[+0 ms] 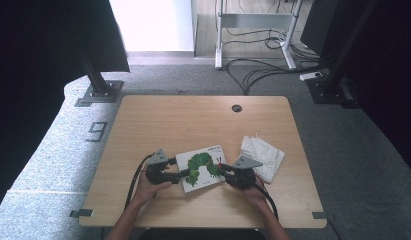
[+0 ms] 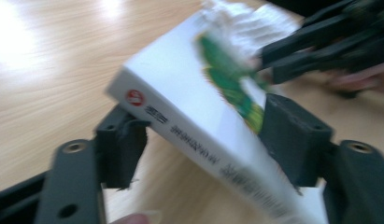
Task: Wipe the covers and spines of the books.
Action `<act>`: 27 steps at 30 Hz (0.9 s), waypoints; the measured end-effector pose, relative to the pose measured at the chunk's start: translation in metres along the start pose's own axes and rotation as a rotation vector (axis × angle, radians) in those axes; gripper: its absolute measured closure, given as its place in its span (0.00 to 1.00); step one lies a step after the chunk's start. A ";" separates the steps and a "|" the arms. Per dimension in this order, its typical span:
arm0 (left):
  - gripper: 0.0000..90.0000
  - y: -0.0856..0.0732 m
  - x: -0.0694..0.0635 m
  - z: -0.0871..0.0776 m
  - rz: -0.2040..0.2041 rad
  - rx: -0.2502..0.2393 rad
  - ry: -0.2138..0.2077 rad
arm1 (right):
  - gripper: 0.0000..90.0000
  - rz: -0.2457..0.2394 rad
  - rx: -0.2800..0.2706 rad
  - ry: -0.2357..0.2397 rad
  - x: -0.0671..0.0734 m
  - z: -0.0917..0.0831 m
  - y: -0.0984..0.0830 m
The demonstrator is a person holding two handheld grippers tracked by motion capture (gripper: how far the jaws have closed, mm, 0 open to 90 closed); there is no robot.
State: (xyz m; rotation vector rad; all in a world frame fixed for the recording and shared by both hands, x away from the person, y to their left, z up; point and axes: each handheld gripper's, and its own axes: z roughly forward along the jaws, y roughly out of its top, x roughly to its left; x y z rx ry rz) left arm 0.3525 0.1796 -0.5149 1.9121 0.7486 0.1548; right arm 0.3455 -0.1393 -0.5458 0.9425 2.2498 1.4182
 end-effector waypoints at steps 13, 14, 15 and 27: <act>0.44 0.006 -0.009 0.002 0.014 -0.003 0.028 | 0.74 -0.005 0.027 0.011 0.004 -0.003 0.005; 0.45 0.006 -0.009 0.001 0.017 -0.009 0.025 | 0.73 -0.010 0.027 0.012 0.005 -0.003 0.005; 0.46 0.006 -0.010 0.000 0.019 -0.015 0.022 | 0.72 -0.010 0.028 0.009 0.006 -0.004 0.005; 0.56 0.008 -0.016 0.001 0.049 -0.026 0.049 | 0.44 -0.018 0.027 -0.023 0.016 -0.011 0.002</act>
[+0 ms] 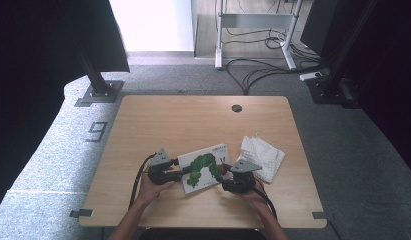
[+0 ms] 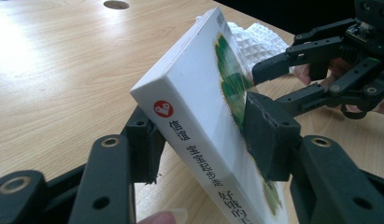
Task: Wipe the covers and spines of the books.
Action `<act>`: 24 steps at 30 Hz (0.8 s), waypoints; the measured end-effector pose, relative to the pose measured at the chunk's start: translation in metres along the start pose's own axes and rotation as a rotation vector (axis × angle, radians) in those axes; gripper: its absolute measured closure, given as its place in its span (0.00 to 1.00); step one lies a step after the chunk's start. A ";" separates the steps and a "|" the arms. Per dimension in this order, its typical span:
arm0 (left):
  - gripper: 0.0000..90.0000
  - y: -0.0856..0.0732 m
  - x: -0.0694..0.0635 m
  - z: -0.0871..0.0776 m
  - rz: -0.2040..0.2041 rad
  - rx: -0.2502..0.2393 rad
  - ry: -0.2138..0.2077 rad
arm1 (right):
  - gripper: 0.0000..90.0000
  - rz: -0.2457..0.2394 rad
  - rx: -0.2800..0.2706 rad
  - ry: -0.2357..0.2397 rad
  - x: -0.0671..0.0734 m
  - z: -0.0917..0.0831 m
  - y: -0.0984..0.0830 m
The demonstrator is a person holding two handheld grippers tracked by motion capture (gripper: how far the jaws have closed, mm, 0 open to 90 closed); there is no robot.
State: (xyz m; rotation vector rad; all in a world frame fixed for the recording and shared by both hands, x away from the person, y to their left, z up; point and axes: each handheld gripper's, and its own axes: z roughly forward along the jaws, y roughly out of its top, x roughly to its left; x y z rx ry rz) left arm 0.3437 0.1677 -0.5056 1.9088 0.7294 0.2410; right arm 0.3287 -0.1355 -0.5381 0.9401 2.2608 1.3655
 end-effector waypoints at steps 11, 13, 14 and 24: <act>0.64 0.004 -0.011 0.003 0.067 0.005 0.017 | 0.33 0.092 0.047 -0.091 -0.015 0.006 -0.009; 0.66 0.005 -0.013 0.001 0.074 0.003 0.017 | 0.34 0.094 0.042 -0.102 -0.014 0.007 -0.008; 0.68 0.006 -0.014 -0.001 0.080 -0.001 0.013 | 0.34 0.091 0.041 -0.106 -0.014 0.008 -0.008; 0.73 0.008 -0.023 -0.007 0.108 0.002 -0.005 | 0.36 0.172 0.041 -0.163 -0.020 0.025 0.010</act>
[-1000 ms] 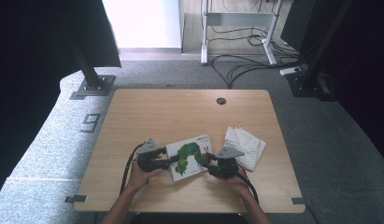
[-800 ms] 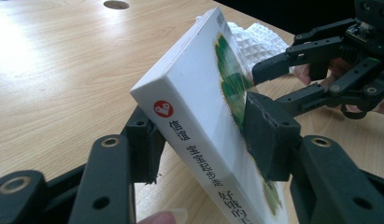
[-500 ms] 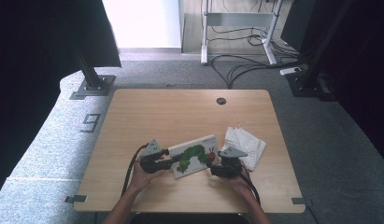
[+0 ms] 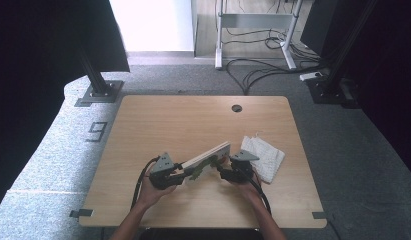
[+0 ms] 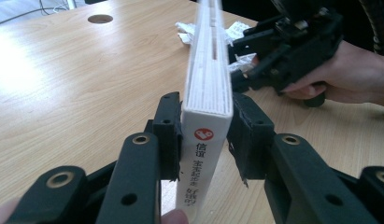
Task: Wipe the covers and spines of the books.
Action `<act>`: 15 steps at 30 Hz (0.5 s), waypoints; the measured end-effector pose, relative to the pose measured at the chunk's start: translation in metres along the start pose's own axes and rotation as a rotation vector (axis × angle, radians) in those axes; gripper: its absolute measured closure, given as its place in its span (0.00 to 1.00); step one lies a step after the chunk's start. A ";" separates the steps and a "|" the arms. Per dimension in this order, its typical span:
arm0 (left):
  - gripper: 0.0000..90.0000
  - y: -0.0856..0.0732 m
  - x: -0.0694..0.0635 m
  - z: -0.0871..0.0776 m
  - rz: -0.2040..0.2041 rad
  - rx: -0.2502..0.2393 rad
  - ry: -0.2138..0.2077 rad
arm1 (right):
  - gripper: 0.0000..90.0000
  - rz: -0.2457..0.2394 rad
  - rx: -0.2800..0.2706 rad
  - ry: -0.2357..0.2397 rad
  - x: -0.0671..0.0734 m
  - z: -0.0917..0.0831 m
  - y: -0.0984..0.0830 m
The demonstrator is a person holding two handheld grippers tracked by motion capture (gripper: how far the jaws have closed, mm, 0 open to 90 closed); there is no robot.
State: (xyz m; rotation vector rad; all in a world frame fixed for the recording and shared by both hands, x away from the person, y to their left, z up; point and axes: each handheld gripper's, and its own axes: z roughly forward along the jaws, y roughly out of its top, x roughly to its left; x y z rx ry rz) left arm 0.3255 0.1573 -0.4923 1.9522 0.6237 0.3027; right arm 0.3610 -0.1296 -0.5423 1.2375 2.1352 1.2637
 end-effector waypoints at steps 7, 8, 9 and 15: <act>0.70 0.000 -0.002 0.001 -0.009 -0.002 -0.017 | 0.35 0.065 -0.027 0.055 0.000 0.000 0.005; 0.69 0.000 -0.002 0.001 -0.006 -0.002 -0.018 | 0.35 0.070 -0.029 0.059 0.000 0.000 0.006; 0.69 0.001 -0.003 0.001 -0.005 -0.002 -0.021 | 0.35 0.072 -0.031 0.064 0.000 0.001 0.006; 0.68 0.002 -0.009 0.003 -0.004 -0.003 -0.054 | 0.35 0.106 -0.040 0.106 -0.001 0.007 0.011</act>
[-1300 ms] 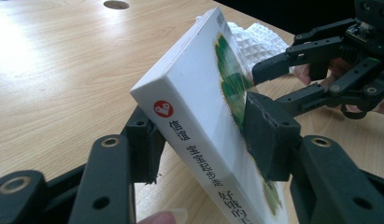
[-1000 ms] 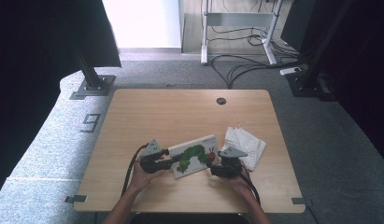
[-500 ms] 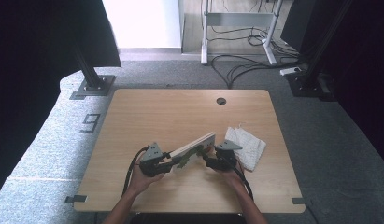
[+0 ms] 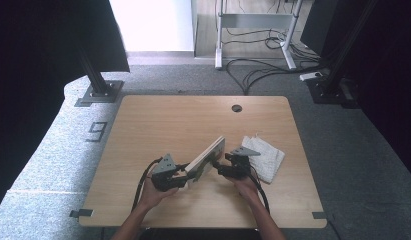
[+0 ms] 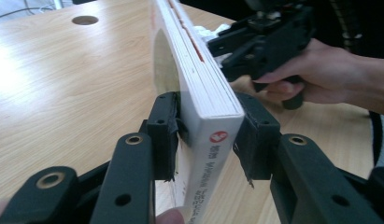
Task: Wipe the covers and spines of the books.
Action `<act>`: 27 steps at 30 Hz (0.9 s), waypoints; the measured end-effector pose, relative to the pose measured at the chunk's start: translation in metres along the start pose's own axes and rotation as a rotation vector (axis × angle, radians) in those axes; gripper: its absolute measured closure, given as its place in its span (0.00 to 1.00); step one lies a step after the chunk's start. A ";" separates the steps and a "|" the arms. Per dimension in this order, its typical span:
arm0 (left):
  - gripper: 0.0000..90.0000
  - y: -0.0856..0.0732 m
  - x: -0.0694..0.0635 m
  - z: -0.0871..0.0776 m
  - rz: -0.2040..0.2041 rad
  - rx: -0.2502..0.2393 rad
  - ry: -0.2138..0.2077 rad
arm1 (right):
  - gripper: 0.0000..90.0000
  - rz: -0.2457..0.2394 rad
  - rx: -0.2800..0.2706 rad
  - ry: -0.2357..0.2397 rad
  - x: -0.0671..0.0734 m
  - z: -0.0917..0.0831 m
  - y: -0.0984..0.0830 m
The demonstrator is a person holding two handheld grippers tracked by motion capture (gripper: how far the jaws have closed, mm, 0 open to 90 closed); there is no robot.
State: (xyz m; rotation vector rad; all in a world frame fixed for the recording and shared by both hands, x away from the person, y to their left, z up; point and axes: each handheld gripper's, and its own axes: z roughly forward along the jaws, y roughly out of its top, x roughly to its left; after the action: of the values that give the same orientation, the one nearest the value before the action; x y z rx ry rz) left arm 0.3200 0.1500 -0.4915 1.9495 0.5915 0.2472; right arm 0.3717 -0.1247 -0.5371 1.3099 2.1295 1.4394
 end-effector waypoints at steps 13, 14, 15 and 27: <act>0.60 0.001 -0.010 0.006 0.017 0.002 -0.020 | 0.31 0.098 -0.053 0.130 0.008 -0.013 0.017; 0.59 0.001 -0.010 0.006 0.016 0.003 -0.018 | 0.30 0.102 -0.056 0.135 0.009 -0.014 0.019; 0.58 0.001 -0.011 0.007 0.015 0.004 -0.017 | 0.30 0.109 -0.059 0.142 0.010 -0.017 0.022; 0.57 -0.002 -0.013 0.008 0.014 0.006 0.010 | 0.29 0.127 -0.056 0.125 0.032 -0.026 0.046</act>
State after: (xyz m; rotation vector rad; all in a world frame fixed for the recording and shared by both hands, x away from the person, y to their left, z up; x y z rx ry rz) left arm 0.3116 0.1372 -0.4960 1.9600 0.5854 0.2641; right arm 0.3616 -0.1110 -0.4780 1.3908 2.0985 1.6601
